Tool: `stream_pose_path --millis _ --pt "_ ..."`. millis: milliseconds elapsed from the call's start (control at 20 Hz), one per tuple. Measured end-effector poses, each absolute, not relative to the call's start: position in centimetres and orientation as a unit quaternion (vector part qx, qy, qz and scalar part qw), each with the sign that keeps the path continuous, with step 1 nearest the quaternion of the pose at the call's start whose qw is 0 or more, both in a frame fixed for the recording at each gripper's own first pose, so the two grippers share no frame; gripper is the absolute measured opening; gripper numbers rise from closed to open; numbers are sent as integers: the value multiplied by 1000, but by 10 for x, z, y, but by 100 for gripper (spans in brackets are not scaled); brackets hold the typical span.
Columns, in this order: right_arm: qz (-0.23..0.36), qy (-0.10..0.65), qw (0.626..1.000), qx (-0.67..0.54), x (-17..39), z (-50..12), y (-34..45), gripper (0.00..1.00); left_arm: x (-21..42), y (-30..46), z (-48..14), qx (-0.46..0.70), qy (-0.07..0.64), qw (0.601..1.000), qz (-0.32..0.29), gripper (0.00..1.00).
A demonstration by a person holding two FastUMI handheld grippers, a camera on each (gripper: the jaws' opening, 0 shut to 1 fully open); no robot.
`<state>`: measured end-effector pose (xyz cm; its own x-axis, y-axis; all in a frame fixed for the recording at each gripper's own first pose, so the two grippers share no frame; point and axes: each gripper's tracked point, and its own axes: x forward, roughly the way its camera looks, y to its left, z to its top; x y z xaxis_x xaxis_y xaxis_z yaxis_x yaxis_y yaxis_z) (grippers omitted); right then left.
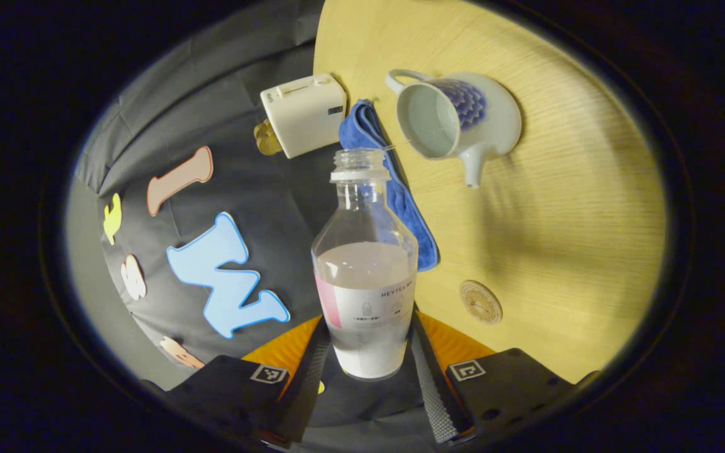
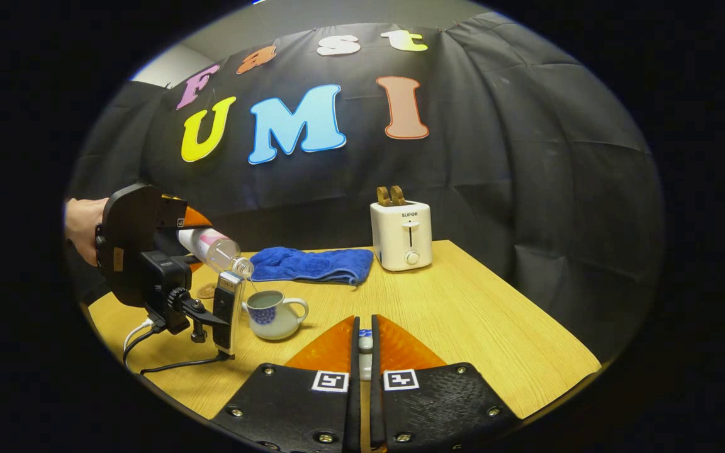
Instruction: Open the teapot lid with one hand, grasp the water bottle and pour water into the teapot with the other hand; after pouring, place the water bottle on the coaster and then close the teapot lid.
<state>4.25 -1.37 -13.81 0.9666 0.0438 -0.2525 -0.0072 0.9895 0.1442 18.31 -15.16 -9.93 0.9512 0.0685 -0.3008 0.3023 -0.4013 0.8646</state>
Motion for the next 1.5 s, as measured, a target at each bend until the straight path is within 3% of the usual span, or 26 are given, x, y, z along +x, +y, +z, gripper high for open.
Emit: stream_pose_path --millis 1500 --pt "16 121 990 69 38 -137 -12 6 187 -169 -70 906 71 408 -87 84"
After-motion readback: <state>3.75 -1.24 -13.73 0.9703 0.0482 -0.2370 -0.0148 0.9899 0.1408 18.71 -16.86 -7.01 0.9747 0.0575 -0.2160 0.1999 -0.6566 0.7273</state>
